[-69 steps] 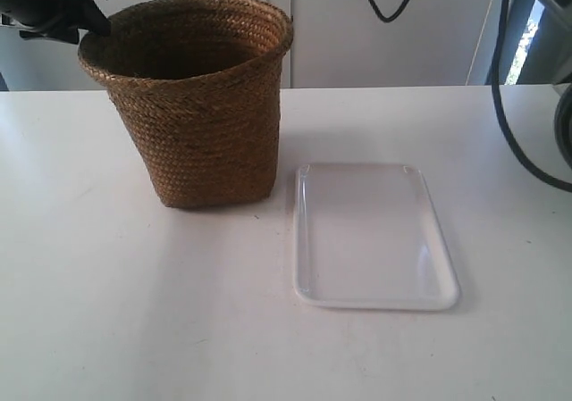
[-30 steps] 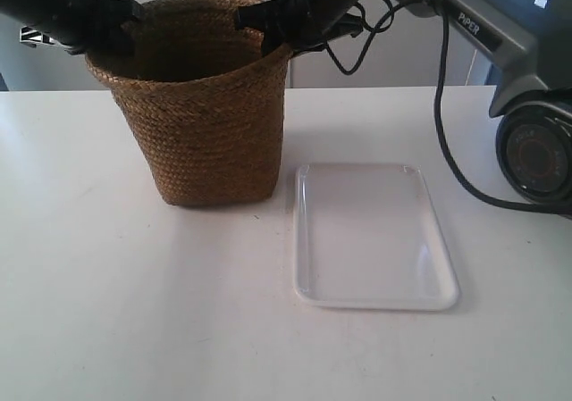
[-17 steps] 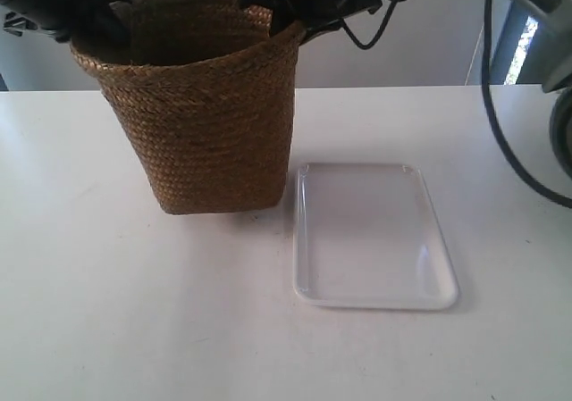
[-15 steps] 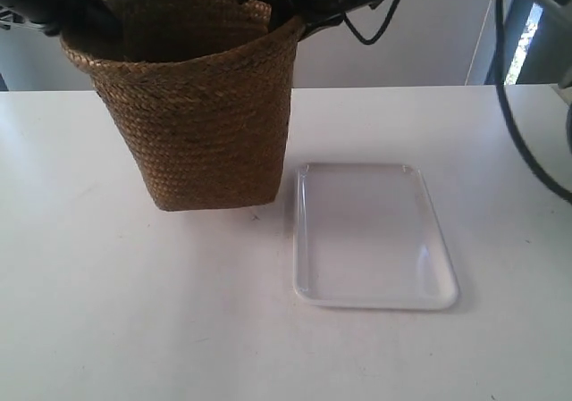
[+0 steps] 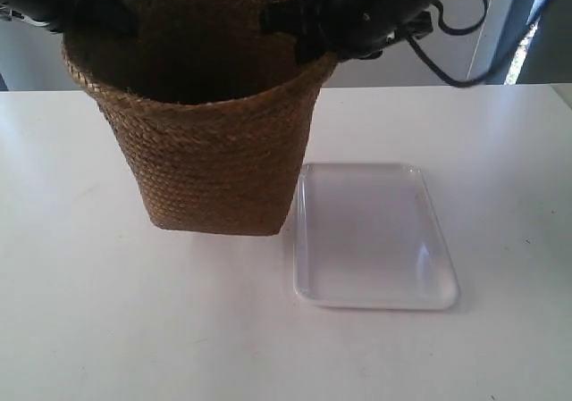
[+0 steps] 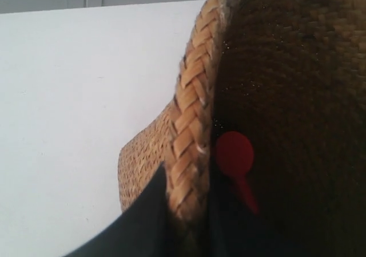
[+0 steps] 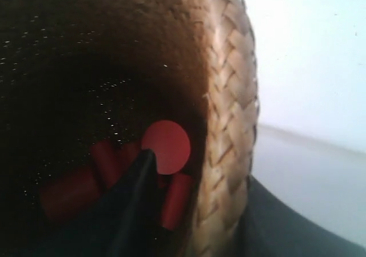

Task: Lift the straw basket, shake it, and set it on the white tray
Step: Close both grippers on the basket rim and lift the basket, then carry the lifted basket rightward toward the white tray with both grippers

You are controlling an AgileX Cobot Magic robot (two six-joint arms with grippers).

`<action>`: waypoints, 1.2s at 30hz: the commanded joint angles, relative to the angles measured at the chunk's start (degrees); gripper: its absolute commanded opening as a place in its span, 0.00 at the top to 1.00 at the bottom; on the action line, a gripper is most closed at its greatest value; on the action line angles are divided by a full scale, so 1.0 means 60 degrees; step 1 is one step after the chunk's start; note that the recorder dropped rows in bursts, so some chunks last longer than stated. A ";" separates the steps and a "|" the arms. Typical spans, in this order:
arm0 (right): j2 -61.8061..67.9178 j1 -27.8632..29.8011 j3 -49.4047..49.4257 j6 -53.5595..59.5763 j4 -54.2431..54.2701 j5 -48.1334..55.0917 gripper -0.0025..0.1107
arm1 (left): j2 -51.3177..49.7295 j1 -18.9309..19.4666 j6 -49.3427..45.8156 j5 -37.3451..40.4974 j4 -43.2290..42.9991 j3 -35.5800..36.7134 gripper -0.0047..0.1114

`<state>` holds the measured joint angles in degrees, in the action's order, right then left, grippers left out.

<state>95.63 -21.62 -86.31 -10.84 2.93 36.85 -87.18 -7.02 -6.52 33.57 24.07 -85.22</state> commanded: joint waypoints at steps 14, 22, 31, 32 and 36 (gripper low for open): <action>-0.3201 -0.0777 0.3848 0.1503 -0.0611 -0.0811 0.98 | 0.3914 -0.2066 0.0297 -0.2255 -0.0311 0.4022 0.96; -0.3201 -0.0777 0.3831 0.1807 -0.0488 -0.0563 0.98 | 0.4525 -0.2075 0.0359 -0.2047 -0.0311 0.5368 0.96; -0.3181 -0.0777 0.3831 0.1564 0.0356 -0.0552 0.98 | 0.4525 -0.2075 0.0040 -0.2608 -0.0305 0.5496 0.96; -0.3157 -0.0777 0.3849 0.1564 0.0408 -0.0396 0.98 | 0.4525 -0.2075 0.0057 -0.2658 -0.0175 0.5496 0.96; -0.3152 -0.0777 0.4091 0.1625 0.0424 -0.0493 0.98 | 0.4542 -0.2075 0.0039 -0.2188 -0.0085 0.5600 0.96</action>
<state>76.74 -26.31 -62.81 -2.52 5.67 34.57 -60.97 -18.67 -3.88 18.77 22.50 -52.11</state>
